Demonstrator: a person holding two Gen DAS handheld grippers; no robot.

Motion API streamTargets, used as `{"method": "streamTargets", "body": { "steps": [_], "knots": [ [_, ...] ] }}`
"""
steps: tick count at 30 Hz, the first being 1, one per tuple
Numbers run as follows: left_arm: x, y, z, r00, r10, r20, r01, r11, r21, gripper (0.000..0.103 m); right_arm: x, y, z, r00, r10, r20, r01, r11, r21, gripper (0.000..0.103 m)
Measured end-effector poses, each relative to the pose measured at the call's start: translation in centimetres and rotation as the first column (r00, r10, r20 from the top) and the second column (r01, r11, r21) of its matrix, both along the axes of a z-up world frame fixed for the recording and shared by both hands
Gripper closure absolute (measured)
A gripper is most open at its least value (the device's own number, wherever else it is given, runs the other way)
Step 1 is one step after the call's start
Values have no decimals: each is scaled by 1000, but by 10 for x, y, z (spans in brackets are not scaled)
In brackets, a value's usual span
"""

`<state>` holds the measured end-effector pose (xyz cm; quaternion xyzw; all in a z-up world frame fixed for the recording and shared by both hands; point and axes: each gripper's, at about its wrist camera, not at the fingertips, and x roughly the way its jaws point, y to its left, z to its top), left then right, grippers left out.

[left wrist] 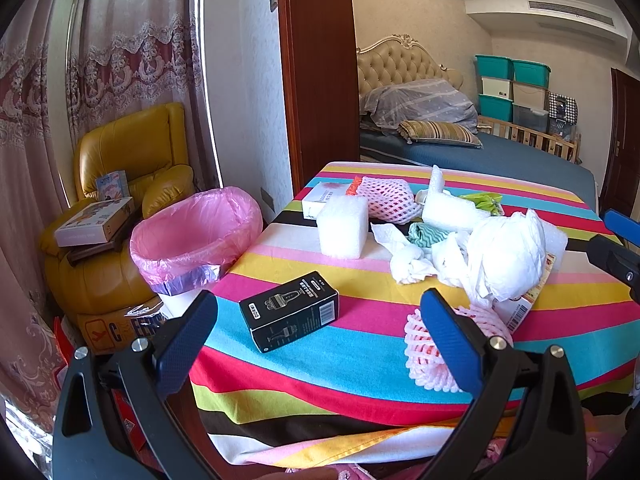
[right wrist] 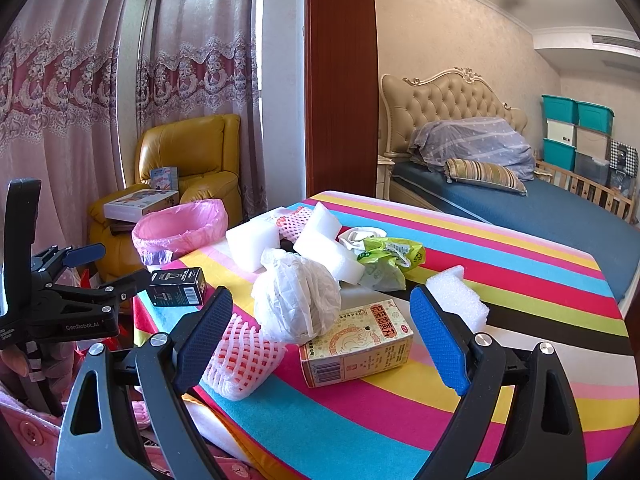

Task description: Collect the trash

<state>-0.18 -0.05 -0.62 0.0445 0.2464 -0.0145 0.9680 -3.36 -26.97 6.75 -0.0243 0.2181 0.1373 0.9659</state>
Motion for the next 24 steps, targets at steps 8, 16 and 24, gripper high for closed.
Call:
{"method": "streamTargets", "body": {
  "steps": [8,16,24],
  "knots": [
    [0,0,0,1000,-1,-1,1,1000,-1,5,1,1,-1,1000,1,-2,-1,1000,1,18],
    [0,1,0,1000,0,-3,0,1000,-3,5,0,2,-3,1000,2,-3,-2,1000,1,18],
    [0,2,-1,1000,1,-5,-1,1000,-5,5,-1,4,-4,1000,5,-6,-5,1000,2,18]
  ]
}}
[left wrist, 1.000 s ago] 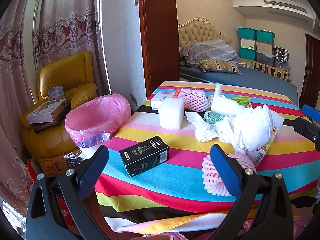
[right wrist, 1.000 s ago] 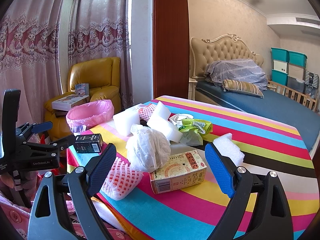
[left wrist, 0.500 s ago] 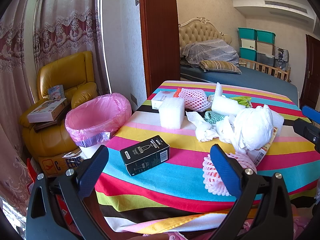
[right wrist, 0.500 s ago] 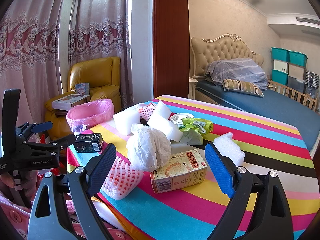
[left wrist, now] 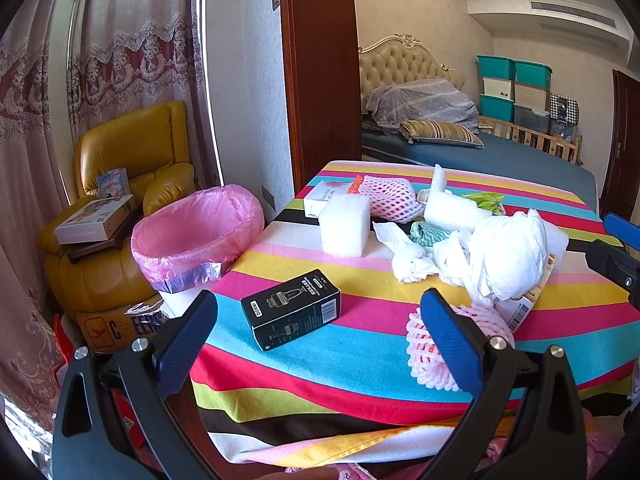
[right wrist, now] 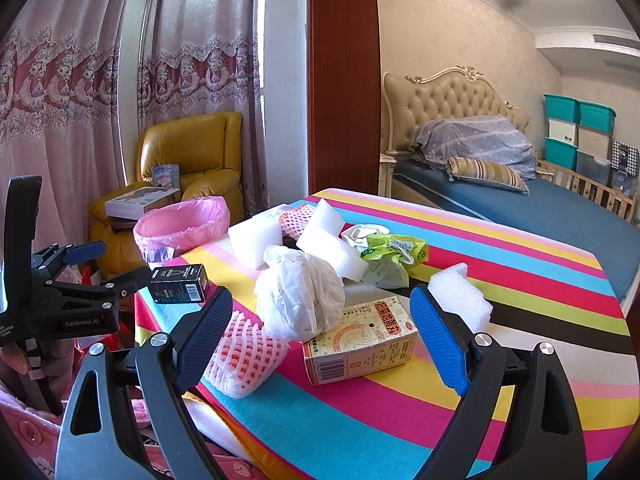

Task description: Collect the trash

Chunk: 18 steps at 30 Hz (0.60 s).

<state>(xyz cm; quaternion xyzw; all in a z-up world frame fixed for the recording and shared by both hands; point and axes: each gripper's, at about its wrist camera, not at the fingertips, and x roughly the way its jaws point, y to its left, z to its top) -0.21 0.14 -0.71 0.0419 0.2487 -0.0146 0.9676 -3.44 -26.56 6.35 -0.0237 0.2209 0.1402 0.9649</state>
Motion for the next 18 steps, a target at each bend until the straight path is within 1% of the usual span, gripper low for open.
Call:
{"method": "streamTargets", "body": {
  "steps": [9,18],
  "knots": [
    [-1,3,0,1000,10,-6,-10,1000,-5,5,2,0,-2,1000,4,-11,-4,1000,7,18],
    [-4,4,3,1000,20,-15,-20,1000,-16,5,7,5,-4,1000,14,-19,-14,1000,-6,18]
  ]
}}
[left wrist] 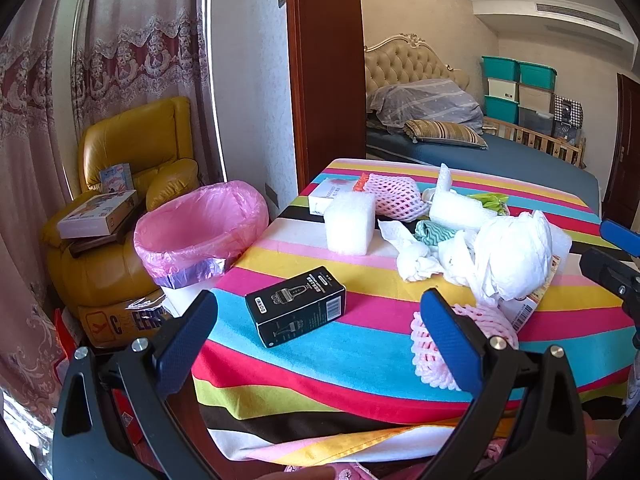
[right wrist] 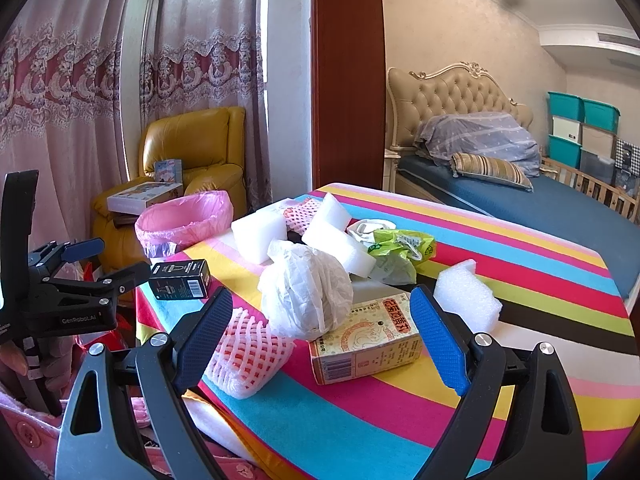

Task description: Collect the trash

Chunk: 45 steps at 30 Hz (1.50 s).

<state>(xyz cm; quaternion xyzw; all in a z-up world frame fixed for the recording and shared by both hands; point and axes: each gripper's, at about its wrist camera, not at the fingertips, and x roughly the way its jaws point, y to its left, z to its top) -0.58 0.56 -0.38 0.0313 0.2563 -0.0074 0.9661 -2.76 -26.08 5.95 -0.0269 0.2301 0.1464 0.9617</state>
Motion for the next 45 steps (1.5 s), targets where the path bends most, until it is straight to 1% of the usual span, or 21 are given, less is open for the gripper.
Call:
{"method": "streamTargets", "body": {
  "steps": [6,11,14,16,18,20,21,23,24,25,26,27,29,32,34,37,40,42,43,44,45],
  "knots": [
    [3,4,-1,1000,5,-19,-5,1000,-6,5,12,9,-3,1000,12,-15,-12,1000,-21,18],
    [9,11,-7,998,6,-66,-8,999,-38,5,29,15,-11,998,22,-53,-23,999,-24,18],
    [10,18,-9,997,13,-72,-18,997,-68,5,39,19,-14,998,16,-66,-18,999,-32,18],
    [10,22,-11,997,19,-70,-25,997,-79,5,45,19,-15,997,16,-77,-17,1000,-18,18],
    [13,24,-13,996,41,-75,-46,997,-68,5,53,20,-18,995,29,-93,-28,1000,6,18],
    [25,32,-18,992,58,-110,-65,996,-58,5,58,22,-22,993,43,-109,-41,999,14,19],
    [30,36,-21,989,66,-129,-74,996,-59,5,59,23,-23,993,51,-110,-50,999,14,22],
    [41,48,-28,982,81,-172,-94,993,-67,5,62,27,-28,991,60,-119,-61,998,-5,42],
    [46,53,-31,980,73,-186,-87,994,-69,5,63,27,-30,991,58,-124,-59,998,-9,48],
    [50,55,-34,979,63,-191,-76,995,-57,5,65,26,-33,991,55,-125,-56,998,-3,56],
    [52,56,-37,980,59,-188,-67,997,-37,5,65,24,-34,991,54,-123,-54,999,4,60],
    [53,56,-39,984,56,-171,-58,998,-8,5,65,23,-34,992,55,-117,-54,998,12,62],
    [56,52,-44,990,22,-140,-19,1000,25,5,64,22,-34,993,54,-105,-53,999,13,67],
    [64,46,-52,992,-34,-124,42,997,68,5,63,21,-32,995,51,-90,-51,999,3,69],
    [73,42,-59,992,-62,-114,75,990,117,5,63,19,-30,995,48,-82,-48,999,5,69],
    [88,40,-67,991,-55,-119,76,980,185,5,64,17,-26,997,41,-72,-41,999,10,69],
    [102,43,-73,989,-84,-122,107,976,191,5,65,17,-23,997,36,-61,-35,999,11,69],
    [107,43,-76,985,-118,-127,140,972,189,10,67,17,-21,998,34,-61,-33,999,13,70],
    [111,41,-77,981,-138,-137,163,969,185,17,67,19,-21,998,31,-61,-30,999,13,69],
    [112,40,-78,976,-159,-148,184,967,177,27,68,19,-21,998,31,-62,-30,999,14,69],
    [113,37,-79,969,-189,-157,213,964,157,33,69,20,-20,998,31,-63,-30,999,15,69]
  ]
}}
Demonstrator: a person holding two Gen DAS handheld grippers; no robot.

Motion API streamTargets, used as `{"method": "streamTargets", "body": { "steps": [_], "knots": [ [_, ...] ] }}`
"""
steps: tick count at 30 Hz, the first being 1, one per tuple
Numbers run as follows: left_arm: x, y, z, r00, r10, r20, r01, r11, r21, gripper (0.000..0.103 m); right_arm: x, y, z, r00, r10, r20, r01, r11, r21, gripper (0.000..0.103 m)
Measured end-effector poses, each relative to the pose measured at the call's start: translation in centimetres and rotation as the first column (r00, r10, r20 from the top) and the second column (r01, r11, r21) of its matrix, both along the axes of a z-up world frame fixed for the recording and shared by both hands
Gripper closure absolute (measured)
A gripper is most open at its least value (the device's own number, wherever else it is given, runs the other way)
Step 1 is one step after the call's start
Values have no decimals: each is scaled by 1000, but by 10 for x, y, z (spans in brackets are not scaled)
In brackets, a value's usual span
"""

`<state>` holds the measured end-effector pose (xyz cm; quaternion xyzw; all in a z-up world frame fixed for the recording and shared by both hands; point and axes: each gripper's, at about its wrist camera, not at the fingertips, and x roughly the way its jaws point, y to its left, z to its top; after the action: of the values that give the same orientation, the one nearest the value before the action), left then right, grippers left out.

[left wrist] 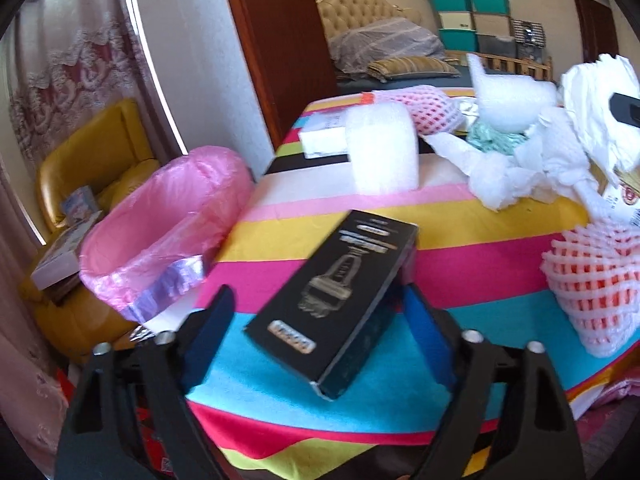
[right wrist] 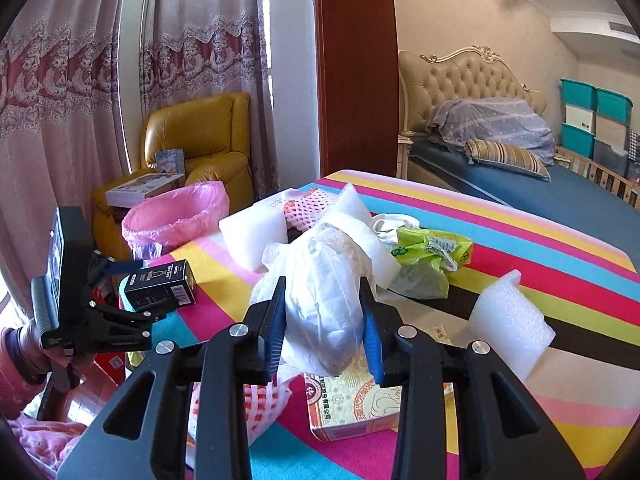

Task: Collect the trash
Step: 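Grasp the black DORMI box with left tool while right tool grasps white plastic bag, then drop the box into the pink bin with left tool while right tool drops the bag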

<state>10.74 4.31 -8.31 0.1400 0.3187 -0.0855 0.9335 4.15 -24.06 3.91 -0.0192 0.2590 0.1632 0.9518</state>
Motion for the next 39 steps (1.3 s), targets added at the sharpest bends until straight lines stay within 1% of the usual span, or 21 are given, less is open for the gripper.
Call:
{"method": "streamTargets", "body": {
  "steps": [2,3,5,7,12,16,18,23,25,28,31,35,39],
  "knots": [
    [0,-2,0,1000,-16,2,16,1000,-21,44,1,2,0,1000,-4,1,4,1000,-2,69],
    [0,-4,0,1000,-23,9,23,999,-28,48,1,3,1,1000,-4,1,4,1000,-2,69],
    [-1,-4,2,999,-31,17,32,998,-52,59,2,6,2,1000,-5,7,5,1000,-7,69],
    [-2,-3,3,999,-28,19,30,995,-94,64,1,10,4,1000,-2,19,3,1000,-12,70],
    [-10,4,9,999,9,46,-2,990,-140,65,0,19,10,999,13,37,-12,1000,-15,70],
    [-25,12,25,994,43,99,-26,985,-168,65,-1,24,16,998,26,54,-26,1000,-3,70],
    [-29,18,34,991,60,119,-38,983,-182,65,1,30,22,997,43,60,-43,999,-6,70],
    [-28,39,50,983,111,149,-81,977,-195,65,15,60,36,991,114,76,-112,993,-32,70],
    [-24,49,55,980,135,148,-104,975,-197,65,26,77,41,985,152,78,-147,987,-59,70],
    [-16,65,61,975,170,143,-141,970,-197,64,46,98,48,977,206,57,-202,977,-68,70],
    [-4,84,65,969,213,121,-186,961,-206,64,66,122,53,968,248,34,-245,967,-65,70],
    [16,111,69,959,268,98,-243,947,-212,64,97,154,56,953,304,-13,-304,952,-35,70],
    [39,139,71,943,327,63,-305,924,-232,64,131,193,57,936,344,-67,-344,939,10,70]
  ]
}}
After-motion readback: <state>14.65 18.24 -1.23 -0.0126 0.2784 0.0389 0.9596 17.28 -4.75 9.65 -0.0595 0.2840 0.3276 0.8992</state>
